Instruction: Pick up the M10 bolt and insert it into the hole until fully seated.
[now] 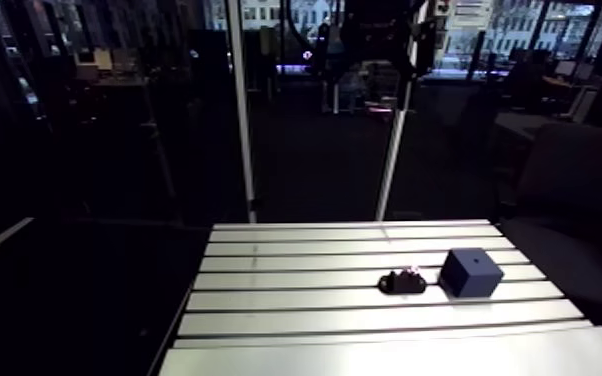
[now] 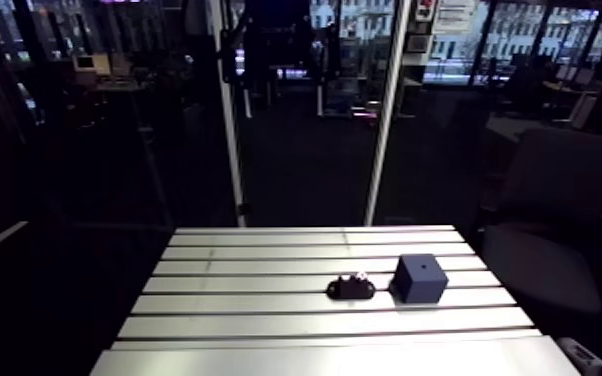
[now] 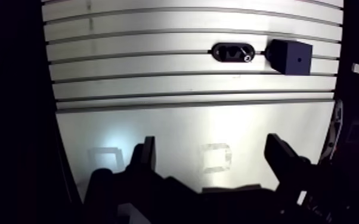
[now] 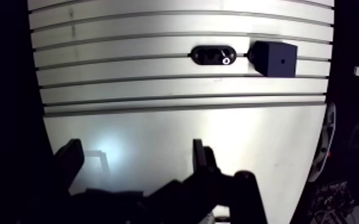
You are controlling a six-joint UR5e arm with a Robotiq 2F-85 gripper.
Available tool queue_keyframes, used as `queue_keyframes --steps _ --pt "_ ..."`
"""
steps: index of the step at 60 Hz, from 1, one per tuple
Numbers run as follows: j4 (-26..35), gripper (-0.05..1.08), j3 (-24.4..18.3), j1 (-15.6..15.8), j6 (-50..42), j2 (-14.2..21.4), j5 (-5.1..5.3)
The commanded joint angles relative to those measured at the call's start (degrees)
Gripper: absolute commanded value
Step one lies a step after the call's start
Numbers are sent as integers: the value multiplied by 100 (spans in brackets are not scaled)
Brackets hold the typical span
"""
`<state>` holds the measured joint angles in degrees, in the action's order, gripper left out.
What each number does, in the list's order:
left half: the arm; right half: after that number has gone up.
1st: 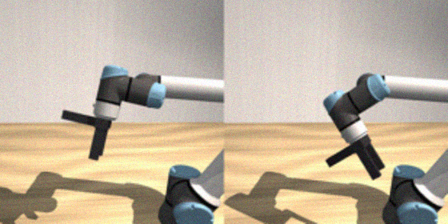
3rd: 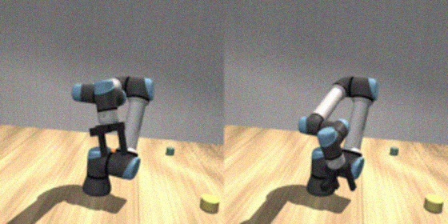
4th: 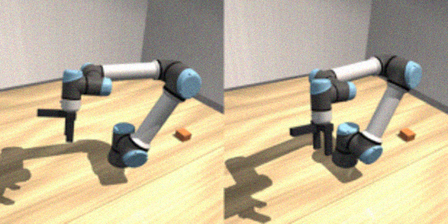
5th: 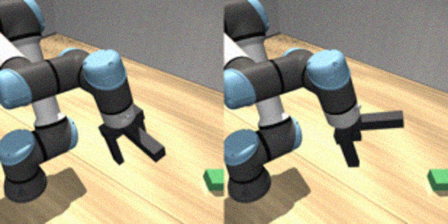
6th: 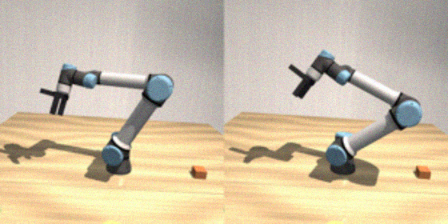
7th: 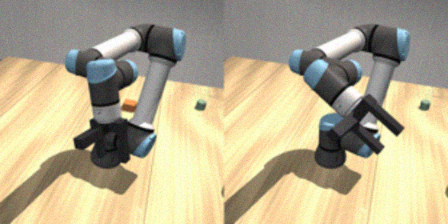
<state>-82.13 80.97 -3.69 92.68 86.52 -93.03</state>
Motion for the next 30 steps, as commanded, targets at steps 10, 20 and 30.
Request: queue_keyframes --steps 10,20,30 --pt "-79 1 -8 44 -70 -184 61" --pt "-88 1 -24 53 -70 -193 53" --pt "-88 1 -33 53 -70 -193 44"
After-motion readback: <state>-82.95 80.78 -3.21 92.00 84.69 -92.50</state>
